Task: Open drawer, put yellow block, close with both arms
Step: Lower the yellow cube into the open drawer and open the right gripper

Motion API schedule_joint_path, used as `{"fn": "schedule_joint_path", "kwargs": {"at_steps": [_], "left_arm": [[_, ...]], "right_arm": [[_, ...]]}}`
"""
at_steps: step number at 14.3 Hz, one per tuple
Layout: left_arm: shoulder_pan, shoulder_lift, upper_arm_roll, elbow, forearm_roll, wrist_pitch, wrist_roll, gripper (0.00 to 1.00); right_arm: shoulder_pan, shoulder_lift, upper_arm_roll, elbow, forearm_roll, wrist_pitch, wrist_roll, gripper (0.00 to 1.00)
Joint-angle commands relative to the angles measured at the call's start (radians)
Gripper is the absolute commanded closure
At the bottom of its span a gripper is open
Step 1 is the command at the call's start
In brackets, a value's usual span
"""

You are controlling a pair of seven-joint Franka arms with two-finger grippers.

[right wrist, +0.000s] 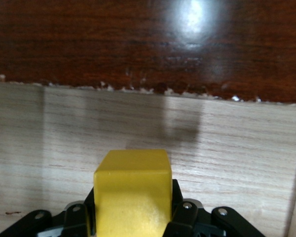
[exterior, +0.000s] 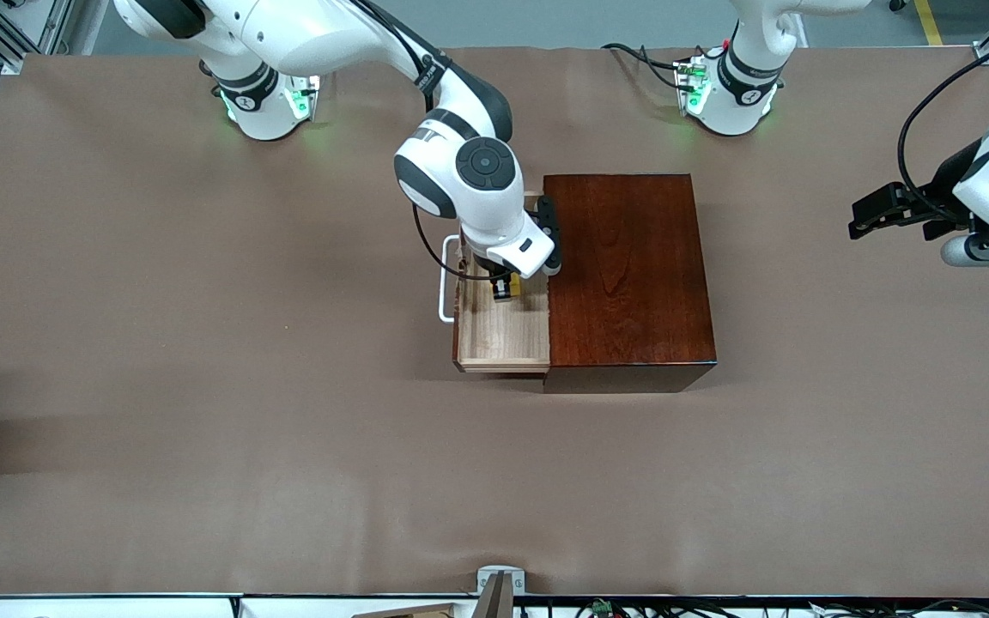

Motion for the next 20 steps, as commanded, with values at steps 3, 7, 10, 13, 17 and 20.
{"fn": "schedule_joint_path", "kwargs": {"at_steps": [3,7,10,13,17,20], "left_arm": [[0.005,0.006,-0.006,0.016,0.014,-0.001,-0.011,0.0],[0.002,0.008,-0.006,0.016,0.014,-0.001,-0.011,0.0],[-0.009,0.008,-0.007,0.018,0.011,-0.001,-0.013,0.0],[-0.033,0.01,-0.009,0.019,-0.017,0.003,-0.013,0.0],[-0.052,0.019,-0.023,0.026,-0.019,0.022,-0.013,0.0],[-0.05,0.023,-0.021,0.026,-0.017,0.022,-0.013,0.0]], "right_arm": [[0.024,0.015,-0.007,0.03,-0.045,-0.009,0.044,0.0],[0.023,0.012,-0.007,0.03,-0.046,-0.011,0.048,0.0],[0.011,0.001,-0.007,0.031,-0.045,-0.016,0.05,0.0],[0.006,-0.042,-0.007,0.03,-0.043,-0.032,0.05,0.0],[-0.018,-0.106,-0.005,0.031,-0.04,-0.095,0.05,0.0],[-0.112,-0.146,-0.003,0.03,-0.036,-0.152,0.05,0.0]]}}
